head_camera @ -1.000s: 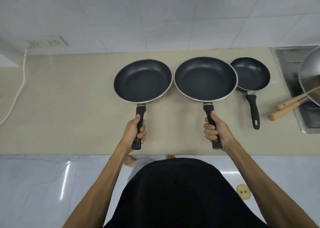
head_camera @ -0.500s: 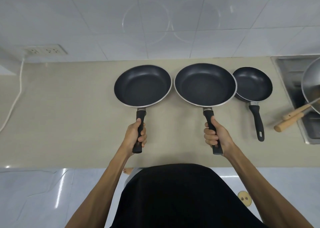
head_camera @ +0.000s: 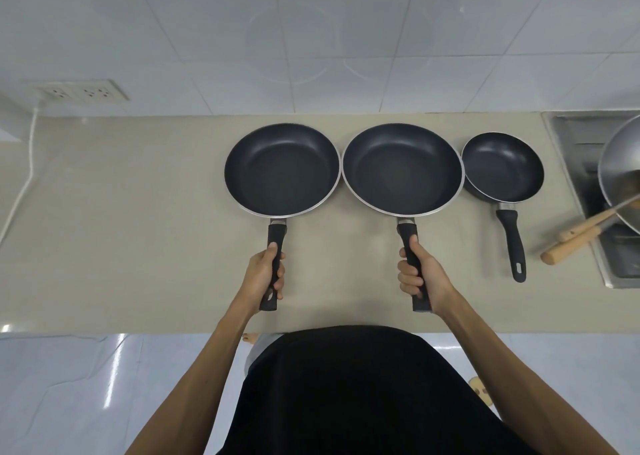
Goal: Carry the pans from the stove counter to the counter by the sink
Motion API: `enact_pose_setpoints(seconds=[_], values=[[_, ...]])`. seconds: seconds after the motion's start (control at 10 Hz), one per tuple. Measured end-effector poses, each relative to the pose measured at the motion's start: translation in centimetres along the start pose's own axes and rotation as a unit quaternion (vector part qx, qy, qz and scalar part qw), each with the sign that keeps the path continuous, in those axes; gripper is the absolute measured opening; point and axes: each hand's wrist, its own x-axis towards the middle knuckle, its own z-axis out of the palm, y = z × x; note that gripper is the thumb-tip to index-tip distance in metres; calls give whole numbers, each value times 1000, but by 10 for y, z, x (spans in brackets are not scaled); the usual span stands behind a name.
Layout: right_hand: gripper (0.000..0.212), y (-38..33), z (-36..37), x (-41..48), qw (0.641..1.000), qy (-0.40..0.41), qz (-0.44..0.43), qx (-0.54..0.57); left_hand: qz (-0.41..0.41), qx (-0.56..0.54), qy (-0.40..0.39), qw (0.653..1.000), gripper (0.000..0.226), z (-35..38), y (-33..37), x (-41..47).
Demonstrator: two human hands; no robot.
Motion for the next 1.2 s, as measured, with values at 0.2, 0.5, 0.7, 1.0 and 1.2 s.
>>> enact_pose_setpoints(seconds=[0.2, 0.5, 0.7, 1.0, 1.2], values=[[52, 21, -1, 12, 986, 87, -8, -141, 26, 84, 34, 996, 34, -2, -12, 0], [47, 21, -6, 15, 974, 122, -6, -191, 18, 141, 68, 988, 28, 0, -21, 7], [41, 22, -5, 12, 968, 131, -28, -213, 28, 162, 73, 984, 24, 3, -19, 4], [44, 31, -7, -6, 908, 165, -74, -378, 44, 276, 67, 958, 32, -2, -25, -19], [63, 5, 3, -36, 794, 190, -125, -564, 84, 431, 4, 898, 54, -25, -11, -46]])
